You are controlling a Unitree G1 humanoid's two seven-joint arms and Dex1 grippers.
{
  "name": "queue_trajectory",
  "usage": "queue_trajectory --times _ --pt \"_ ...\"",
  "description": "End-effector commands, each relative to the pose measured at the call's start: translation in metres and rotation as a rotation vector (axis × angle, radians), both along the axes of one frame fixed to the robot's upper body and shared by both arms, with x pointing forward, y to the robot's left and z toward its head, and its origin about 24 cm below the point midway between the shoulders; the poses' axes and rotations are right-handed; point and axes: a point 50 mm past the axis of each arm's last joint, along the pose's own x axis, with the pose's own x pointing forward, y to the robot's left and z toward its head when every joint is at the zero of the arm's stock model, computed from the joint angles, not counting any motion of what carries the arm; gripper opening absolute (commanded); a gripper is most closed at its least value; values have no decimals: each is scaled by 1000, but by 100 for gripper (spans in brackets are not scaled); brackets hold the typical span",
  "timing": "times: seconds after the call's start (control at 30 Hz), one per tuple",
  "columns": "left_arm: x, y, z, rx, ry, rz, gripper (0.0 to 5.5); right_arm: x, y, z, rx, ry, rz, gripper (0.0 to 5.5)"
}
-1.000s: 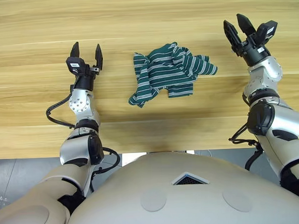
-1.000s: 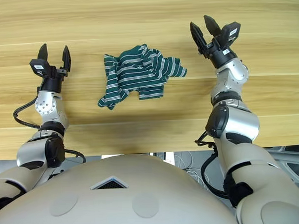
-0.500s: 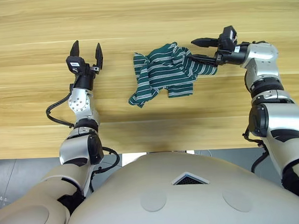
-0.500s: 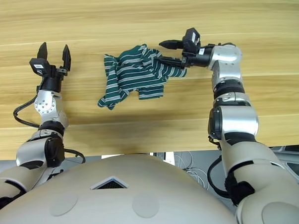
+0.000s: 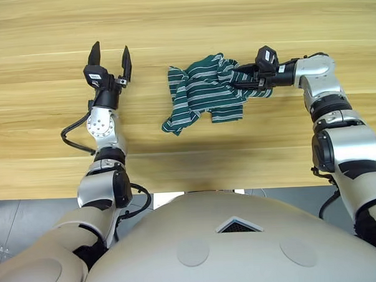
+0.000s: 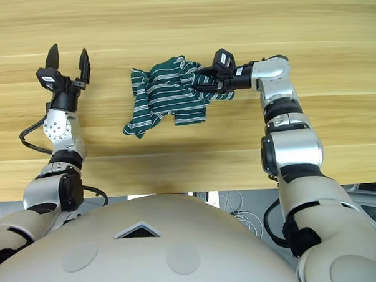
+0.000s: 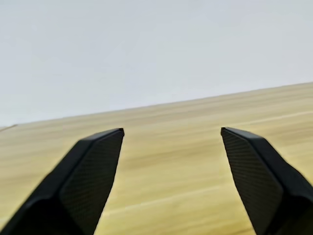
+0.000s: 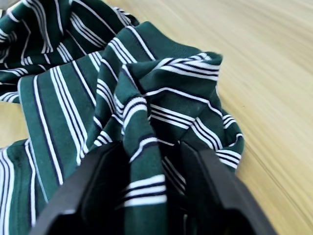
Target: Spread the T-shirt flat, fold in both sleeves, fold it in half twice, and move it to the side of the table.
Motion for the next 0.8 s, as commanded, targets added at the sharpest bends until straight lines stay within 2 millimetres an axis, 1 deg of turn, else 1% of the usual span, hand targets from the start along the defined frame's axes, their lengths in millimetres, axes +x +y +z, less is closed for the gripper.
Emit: queue_trajectory --times 0.03,0.13,0.27,0.3,0.43,0.6,0.7,0.8 --pt "-7 -15 17 -14 -43 -98 358 11 7 17 30 -51 25 150" --pt "-17 -25 29 -38 1 -166 358 12 11 18 33 -55 38 91" --pt "-30 -43 35 -108 183 -237 358 10 13 13 9 -36 38 12" --pt "-33 -48 36 -124 233 -252 358 10 13 12 3 -32 38 2" --pt "-42 -65 41 -140 363 -291 358 11 15 13 0 -34 42 2" --pt "-60 -94 45 -135 470 -346 358 10 19 11 -6 -45 53 2" --pt "-63 -99 41 -78 513 -330 358 9 21 10 -6 -50 54 2" --pt "-65 -103 31 -36 568 -330 358 8 24 9 -2 -56 59 2"
